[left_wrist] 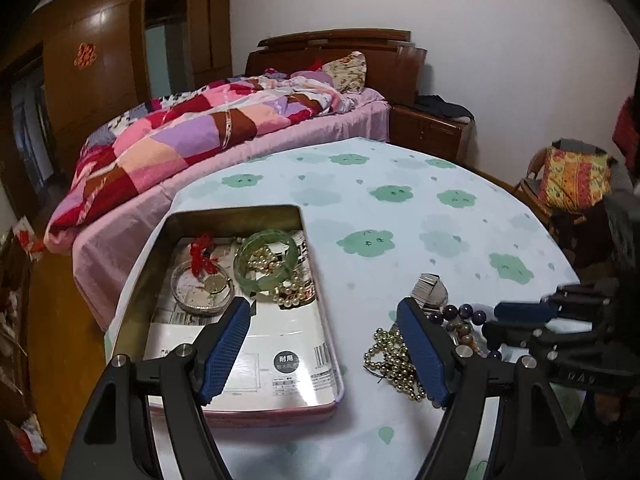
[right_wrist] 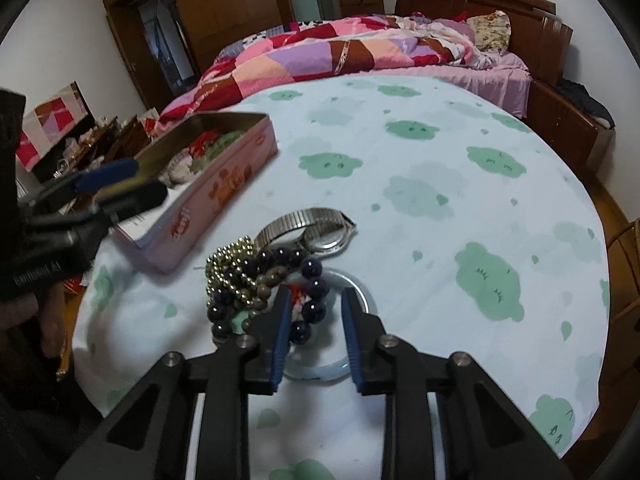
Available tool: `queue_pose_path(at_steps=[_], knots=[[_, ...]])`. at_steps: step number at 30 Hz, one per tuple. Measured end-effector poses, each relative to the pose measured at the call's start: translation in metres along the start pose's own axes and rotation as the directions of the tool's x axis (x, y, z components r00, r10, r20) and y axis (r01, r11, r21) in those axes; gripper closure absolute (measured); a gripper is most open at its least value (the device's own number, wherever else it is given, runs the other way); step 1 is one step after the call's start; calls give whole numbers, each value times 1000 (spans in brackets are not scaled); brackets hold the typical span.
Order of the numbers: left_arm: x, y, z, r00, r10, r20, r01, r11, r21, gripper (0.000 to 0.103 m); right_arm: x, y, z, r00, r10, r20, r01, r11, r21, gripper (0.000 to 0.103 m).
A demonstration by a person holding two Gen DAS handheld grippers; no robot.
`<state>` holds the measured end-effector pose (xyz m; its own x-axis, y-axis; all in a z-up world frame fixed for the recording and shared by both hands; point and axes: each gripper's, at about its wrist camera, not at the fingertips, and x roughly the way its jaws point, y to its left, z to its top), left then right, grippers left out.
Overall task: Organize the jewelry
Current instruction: 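Move the right gripper to the black bead bracelet on the table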
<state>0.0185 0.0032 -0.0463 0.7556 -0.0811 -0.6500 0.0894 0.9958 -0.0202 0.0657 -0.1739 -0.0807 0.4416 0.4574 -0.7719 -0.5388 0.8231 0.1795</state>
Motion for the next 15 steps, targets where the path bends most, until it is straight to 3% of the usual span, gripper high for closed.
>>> queue_pose_path(at_steps=[6, 8, 15], knots=[[-2, -3, -1, 1000, -13, 4, 13, 1000, 3, 27, 6, -1, -5, 1000, 13, -22, -13, 1000, 13, 81], [-3, -5, -1, 1000, -19, 4, 19, 1000, 9, 27, 5, -2, -5, 1000, 26, -11, -26, 999, 19, 88], [-5, 0, -1, 1000, -20, 8, 20, 1000, -12, 27, 1, -2, -6, 999, 49, 6, -49, 998, 30, 89]])
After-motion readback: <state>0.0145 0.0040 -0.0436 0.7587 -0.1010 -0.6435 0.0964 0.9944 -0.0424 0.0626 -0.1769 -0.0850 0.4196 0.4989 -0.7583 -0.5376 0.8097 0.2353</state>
